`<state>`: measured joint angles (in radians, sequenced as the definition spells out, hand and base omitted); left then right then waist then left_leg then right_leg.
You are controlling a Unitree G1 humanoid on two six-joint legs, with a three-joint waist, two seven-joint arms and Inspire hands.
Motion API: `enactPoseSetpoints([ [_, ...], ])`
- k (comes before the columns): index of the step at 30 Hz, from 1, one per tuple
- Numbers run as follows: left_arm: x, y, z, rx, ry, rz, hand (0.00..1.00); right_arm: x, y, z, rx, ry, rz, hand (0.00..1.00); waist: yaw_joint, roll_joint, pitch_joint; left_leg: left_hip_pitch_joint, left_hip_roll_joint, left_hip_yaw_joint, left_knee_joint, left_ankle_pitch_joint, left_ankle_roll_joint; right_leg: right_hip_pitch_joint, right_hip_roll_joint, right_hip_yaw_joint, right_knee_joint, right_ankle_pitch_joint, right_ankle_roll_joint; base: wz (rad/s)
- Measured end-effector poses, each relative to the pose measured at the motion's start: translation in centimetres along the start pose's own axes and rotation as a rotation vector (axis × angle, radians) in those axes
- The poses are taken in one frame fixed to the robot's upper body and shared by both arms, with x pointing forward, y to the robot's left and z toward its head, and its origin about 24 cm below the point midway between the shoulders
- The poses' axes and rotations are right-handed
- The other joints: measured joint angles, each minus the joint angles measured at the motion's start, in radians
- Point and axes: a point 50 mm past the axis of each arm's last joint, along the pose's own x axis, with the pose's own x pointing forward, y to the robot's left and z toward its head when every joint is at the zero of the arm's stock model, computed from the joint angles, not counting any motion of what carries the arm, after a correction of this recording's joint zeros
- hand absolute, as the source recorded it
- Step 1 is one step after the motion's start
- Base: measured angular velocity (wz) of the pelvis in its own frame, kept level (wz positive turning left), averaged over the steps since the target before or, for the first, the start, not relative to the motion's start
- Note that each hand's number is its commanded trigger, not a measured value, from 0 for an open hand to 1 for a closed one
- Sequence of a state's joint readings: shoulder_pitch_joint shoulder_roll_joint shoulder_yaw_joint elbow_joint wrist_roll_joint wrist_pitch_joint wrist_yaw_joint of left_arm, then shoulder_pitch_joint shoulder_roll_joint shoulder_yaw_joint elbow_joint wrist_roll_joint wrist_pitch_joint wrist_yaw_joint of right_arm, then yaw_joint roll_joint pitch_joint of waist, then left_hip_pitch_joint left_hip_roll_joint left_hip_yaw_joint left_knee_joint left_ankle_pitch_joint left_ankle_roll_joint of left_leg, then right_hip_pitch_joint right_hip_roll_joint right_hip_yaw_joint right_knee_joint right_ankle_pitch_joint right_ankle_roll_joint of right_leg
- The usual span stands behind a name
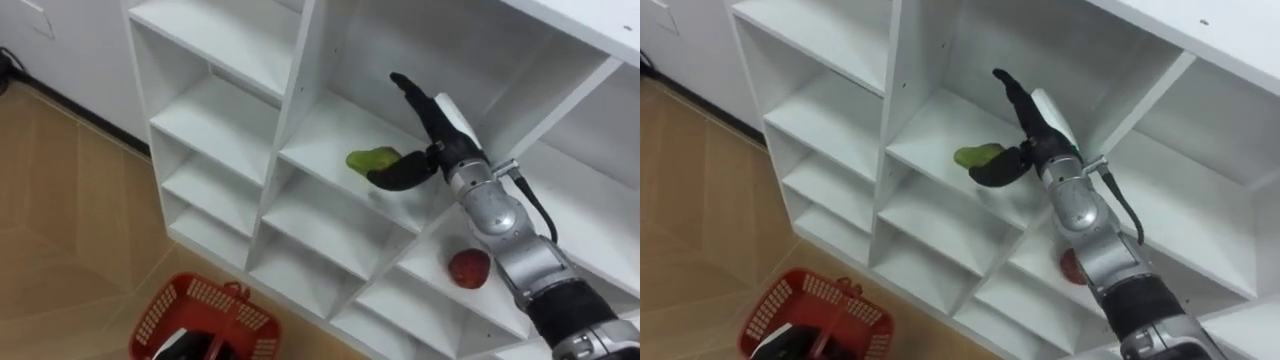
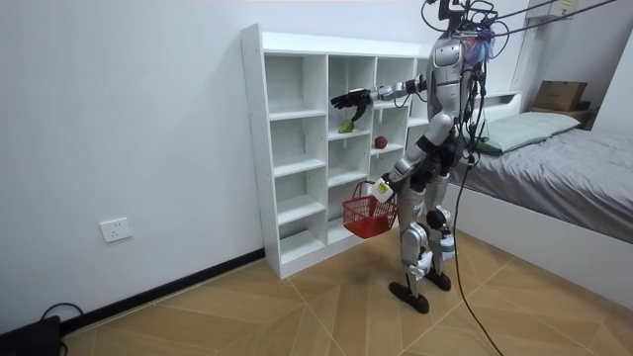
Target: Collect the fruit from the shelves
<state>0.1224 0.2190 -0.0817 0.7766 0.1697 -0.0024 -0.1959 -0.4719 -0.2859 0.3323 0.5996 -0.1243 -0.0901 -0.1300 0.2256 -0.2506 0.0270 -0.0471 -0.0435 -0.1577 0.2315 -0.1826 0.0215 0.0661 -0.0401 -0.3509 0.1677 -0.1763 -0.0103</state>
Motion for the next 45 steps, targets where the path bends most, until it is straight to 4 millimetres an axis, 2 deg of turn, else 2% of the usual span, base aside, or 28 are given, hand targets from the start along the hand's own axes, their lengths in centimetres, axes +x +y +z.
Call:
enactPoseSetpoints([
  [3, 0.1, 0.0, 0.0, -0.004, 0.006, 0.015, 1.00, 0.1, -0.3, -0.2, -0.008, 0.008, -0.028, 0.00, -0.004, 0.008, 0.0062, -0.013, -0.003, -0.009, 0.008, 0.000, 0.000, -0.005, -0.002, -0.009, 0.001, 0.000, 0.000, 0.09],
  [6, 0.2, 0.1, 0.3, -0.004, 0.002, 0.015, 1.00, 0.3, -0.7, 0.1, -0.016, -0.001, -0.056, 0.00, -0.003, 0.011, 0.0065, -0.044, -0.004, -0.010, 0.020, 0.000, 0.000, -0.028, -0.002, -0.010, 0.002, 0.000, 0.000, 0.02],
  [7, 0.3, 0.1, 0.5, -0.004, -0.001, 0.015, 1.00, 0.4, -0.9, 0.3, -0.020, -0.007, -0.067, 0.00, 0.000, 0.017, 0.0098, -0.057, -0.004, -0.010, 0.026, 0.000, 0.000, -0.039, -0.002, -0.010, 0.003, 0.001, -0.001, 0.00],
  [9, 0.3, -0.2, 0.6, -0.002, -0.001, 0.006, 1.00, 0.6, -1.0, 0.2, -0.025, 0.001, -0.080, 0.00, 0.002, 0.022, 0.0093, -0.067, -0.004, -0.013, 0.031, 0.001, -0.001, -0.050, -0.001, -0.009, 0.004, 0.003, -0.004, 0.00],
  [10, 0.4, -0.3, 0.6, 0.001, 0.002, 0.000, 1.00, 0.6, -1.0, -0.1, -0.034, 0.014, -0.081, 0.00, 0.004, 0.031, 0.0130, -0.074, -0.004, -0.016, 0.037, 0.001, -0.001, -0.054, -0.001, -0.010, 0.004, 0.003, -0.004, 0.04],
  [11, 0.5, -0.3, 0.9, 0.001, -0.003, -0.001, 1.00, 0.6, -1.0, -0.5, -0.038, 0.029, -0.087, 0.00, 0.011, 0.030, 0.0095, -0.085, -0.004, -0.016, 0.040, 0.002, -0.003, -0.065, -0.001, -0.010, 0.008, 0.004, -0.006, 0.00],
  [12, 0.7, -0.4, 1.1, 0.002, -0.008, -0.004, 1.00, 0.5, -1.0, -0.8, -0.041, 0.042, -0.092, 0.00, 0.023, 0.034, 0.0113, -0.093, -0.004, -0.016, 0.043, 0.003, -0.004, -0.074, -0.001, -0.011, 0.011, 0.005, -0.007, 0.00],
  [16, 0.9, -0.8, 1.6, 0.010, -0.020, -0.017, 1.00, 0.5, -1.1, -1.0, -0.047, 0.052, -0.128, 0.00, 0.029, 0.041, 0.0091, -0.122, -0.005, -0.017, 0.044, 0.010, -0.005, -0.105, -0.002, -0.015, 0.021, 0.006, -0.009, 0.02],
  [19, 0.9, -1.1, 1.8, 0.006, -0.025, -0.014, 1.00, 0.5, -0.9, -1.2, -0.070, 0.056, -0.147, 0.00, 0.029, 0.046, 0.0115, -0.127, -0.004, -0.017, 0.045, 0.011, -0.005, -0.110, -0.002, -0.018, 0.021, 0.006, -0.010, 0.00],
  [22, 1.1, -1.7, 2.2, 0.003, -0.033, -0.022, 1.00, 0.6, -1.0, -1.0, -0.101, 0.047, -0.159, 0.00, 0.029, 0.060, 0.0102, -0.153, -0.003, -0.016, 0.059, 0.012, -0.005, -0.132, -0.003, -0.016, 0.024, 0.009, -0.012, 0.00],
  [24, 1.3, -1.9, 2.5, -0.001, -0.041, -0.018, 1.00, 0.6, -0.9, -1.2, -0.101, 0.055, -0.160, 0.00, 0.032, 0.069, 0.0137, -0.161, -0.003, -0.015, 0.060, 0.014, -0.005, -0.145, -0.003, -0.011, 0.032, 0.009, -0.013, 0.00],
  [35, 1.4, -1.9, 2.8, -0.029, -0.048, -0.001, 1.00, 0.8, -0.9, -1.1, -0.097, 0.060, -0.189, 0.00, 0.036, 0.071, 0.0128, -0.186, -0.002, -0.008, 0.058, 0.017, -0.005, -0.173, -0.005, -0.008, 0.040, 0.010, -0.014, -0.01],
  [45, 1.6, -2.1, 2.9, -0.040, -0.044, 0.001, 1.00, 1.1, -1.2, -1.2, -0.101, 0.070, -0.186, 0.00, 0.050, 0.078, 0.0160, -0.189, -0.001, -0.007, 0.058, 0.019, -0.007, -0.184, -0.005, -0.004, 0.054, 0.011, -0.015, -0.01],
])
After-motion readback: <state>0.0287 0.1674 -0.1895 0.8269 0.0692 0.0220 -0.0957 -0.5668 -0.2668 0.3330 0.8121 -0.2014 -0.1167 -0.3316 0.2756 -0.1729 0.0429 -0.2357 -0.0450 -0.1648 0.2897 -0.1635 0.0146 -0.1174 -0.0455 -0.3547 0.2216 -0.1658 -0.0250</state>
